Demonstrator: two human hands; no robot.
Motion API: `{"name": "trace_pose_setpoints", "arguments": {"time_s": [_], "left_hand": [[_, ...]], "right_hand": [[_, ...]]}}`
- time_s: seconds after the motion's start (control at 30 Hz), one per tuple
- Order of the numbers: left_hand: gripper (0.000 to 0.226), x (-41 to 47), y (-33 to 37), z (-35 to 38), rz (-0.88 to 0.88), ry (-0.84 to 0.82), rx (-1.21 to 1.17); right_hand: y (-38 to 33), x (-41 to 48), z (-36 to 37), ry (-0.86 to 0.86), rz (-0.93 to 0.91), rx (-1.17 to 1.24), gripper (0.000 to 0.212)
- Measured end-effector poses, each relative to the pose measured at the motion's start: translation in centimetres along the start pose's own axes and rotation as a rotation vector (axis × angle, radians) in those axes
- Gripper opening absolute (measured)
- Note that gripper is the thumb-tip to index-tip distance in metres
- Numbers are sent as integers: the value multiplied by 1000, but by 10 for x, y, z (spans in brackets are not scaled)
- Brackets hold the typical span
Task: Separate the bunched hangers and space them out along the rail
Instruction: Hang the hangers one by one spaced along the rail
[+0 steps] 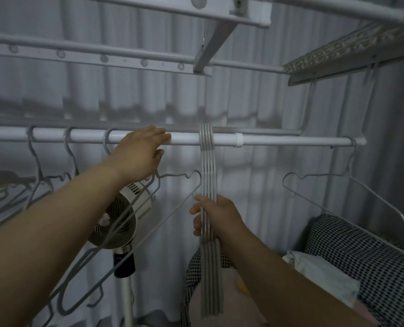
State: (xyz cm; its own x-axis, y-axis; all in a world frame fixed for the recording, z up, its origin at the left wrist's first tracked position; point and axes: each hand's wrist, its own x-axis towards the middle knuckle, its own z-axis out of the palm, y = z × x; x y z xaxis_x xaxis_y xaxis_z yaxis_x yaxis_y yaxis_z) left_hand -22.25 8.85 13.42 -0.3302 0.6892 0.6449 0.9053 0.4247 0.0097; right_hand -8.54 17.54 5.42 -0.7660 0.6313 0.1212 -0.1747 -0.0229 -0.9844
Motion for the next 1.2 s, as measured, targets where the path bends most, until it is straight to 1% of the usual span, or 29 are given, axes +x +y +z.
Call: {"name": "trace_pose_setpoints", "arguments": {"time_s": [0.17,0.27,0.37,0.47,0.53,0.63,0.7,0.77,0.83,0.9,1.03,1.1,1.2], "left_hand": [[44,0,2,0,-38,26,-16],[42,1,3,0,-28,75,-7],[40,0,3,6,-45,103,32],[34,0,10,17,-19,229,101],[41,1,26,22,37,265,49],[49,-2,65,34,106,283,-157],[45,-14,103,48,50,231,-392],[31,-27,146,66,-76,66,-649],[20,-34,182,84,-181,-90,-870],[25,-34,206,95,-261,-175,-1024],[33,-32,240,106,-383,-432,-1123],[35,-32,257,112,-412,-452,-1131],[35,-30,281,124,-450,-401,-1167]], "right_hand": [[-22,-3,-22,-21,-89,37,10],[-28,-3,-41,-5,-94,81,15],[-24,-3,-61,24,-56,92,18],[-15,-2,-80,55,6,120,20],[-13,-1,-93,75,26,123,19],[-15,-1,-111,101,27,72,20],[-16,0,-124,122,24,58,19],[-18,1,-136,150,15,48,14],[-18,2,-148,193,11,2,15],[-19,1,-161,219,9,-49,24],[-21,-1,-190,214,-8,-95,33],[-21,2,-205,239,-14,-72,32],[-23,5,-229,278,6,-61,25]]}}
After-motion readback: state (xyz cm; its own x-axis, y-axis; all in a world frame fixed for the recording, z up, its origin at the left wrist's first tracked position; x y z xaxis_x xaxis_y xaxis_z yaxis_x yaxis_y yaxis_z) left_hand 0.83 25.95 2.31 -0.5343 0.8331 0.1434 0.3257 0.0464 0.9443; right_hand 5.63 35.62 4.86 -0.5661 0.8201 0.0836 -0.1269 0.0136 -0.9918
